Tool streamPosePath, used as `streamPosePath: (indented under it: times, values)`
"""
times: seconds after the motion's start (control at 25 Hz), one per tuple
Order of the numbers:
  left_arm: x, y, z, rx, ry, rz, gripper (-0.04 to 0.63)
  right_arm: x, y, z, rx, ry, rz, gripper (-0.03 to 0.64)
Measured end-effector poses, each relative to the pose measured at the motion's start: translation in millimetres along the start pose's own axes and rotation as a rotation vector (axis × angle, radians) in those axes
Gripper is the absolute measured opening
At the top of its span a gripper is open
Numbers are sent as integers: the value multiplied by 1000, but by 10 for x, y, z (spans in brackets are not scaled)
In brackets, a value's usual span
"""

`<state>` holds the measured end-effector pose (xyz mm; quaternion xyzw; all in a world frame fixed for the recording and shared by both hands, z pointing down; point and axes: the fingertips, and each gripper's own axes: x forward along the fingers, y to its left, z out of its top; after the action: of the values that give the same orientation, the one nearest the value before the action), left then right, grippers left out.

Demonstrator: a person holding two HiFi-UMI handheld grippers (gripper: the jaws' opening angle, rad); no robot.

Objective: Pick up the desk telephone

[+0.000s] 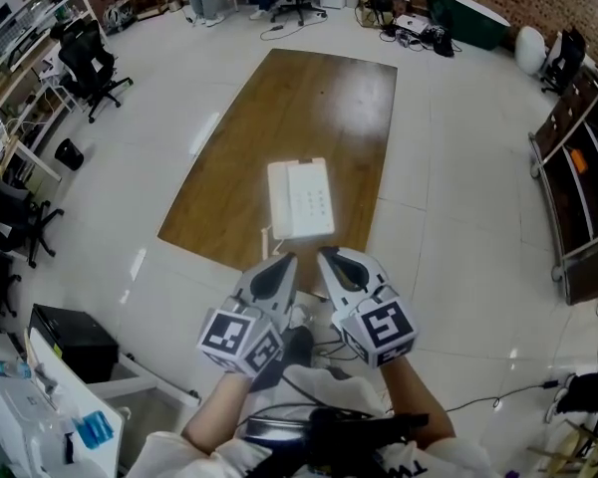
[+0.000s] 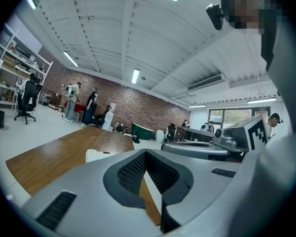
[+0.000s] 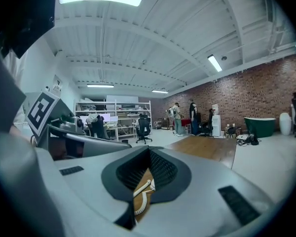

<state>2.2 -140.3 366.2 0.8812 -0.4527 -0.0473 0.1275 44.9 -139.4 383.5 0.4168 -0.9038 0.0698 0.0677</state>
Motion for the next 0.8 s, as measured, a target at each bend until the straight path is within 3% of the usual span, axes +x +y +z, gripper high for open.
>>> streamPosePath:
  times: [0.48, 0.72, 0.76, 0.8]
  values:
    - [518, 676, -217, -34, 55, 65, 0, 566, -472, -281, 50, 96, -42, 2]
    - [762, 1085, -490, -131, 125, 117, 0, 856, -744, -576, 93, 172, -68, 2]
    - [798, 1136, -534, -139, 138, 121, 16, 897, -780, -618, 104, 182, -71, 3]
    - [836, 1184, -581, -150, 153, 124, 73, 939, -814, -659, 115, 193, -73, 24]
